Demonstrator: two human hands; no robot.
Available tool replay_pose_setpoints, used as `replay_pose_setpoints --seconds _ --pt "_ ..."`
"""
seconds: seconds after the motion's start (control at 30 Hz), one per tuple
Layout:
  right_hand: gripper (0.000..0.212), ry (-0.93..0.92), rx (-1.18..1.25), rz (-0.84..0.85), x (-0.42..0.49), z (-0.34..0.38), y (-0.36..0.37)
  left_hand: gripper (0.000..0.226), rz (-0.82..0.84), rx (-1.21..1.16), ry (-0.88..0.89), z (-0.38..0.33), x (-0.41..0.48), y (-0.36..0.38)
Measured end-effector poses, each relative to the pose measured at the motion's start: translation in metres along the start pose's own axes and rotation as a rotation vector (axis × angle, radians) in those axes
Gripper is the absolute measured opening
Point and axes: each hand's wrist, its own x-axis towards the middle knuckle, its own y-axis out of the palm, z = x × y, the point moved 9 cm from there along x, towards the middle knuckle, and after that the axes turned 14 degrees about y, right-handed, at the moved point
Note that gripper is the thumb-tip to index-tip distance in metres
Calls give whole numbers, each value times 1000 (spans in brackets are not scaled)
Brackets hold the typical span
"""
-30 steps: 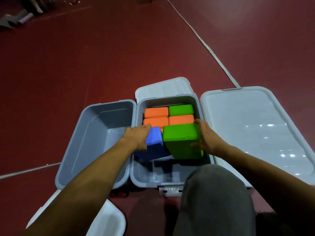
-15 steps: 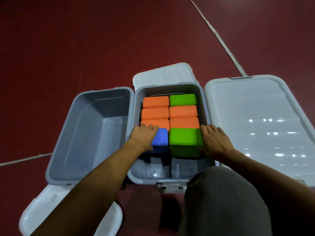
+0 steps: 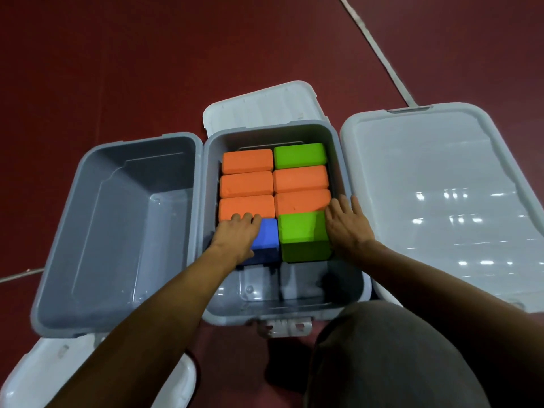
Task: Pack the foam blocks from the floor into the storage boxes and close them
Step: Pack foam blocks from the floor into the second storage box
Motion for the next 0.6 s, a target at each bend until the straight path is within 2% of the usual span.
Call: replay_pose_setpoints --seconds 0.07,0.13,0.23,0.3,0.37,0.43,0.6 --pt "35 -2 28 -30 2 3 4 83 -4 -29 -1 -1 2 9" --pt "39 -32 40 -69 0 7 9 86 -26 -67 -2 0 3 16" --pt "59 -99 47 -115 -2 20 18 93 -51 -56 17 1 7 23" --pt "67 -184 48 -136 -4 36 25 107 -60 -32 18 3 10 24" --pt "85 -256 24 -68 -8 53 40 120 -65 -49 -1 6 12 25" --pt "108 -222 -11 5 -12 59 50 121 -64 -62 -10 7 14 26" --pt "121 -206 90 10 -16 62 44 115 -23 -12 9 5 21 29"
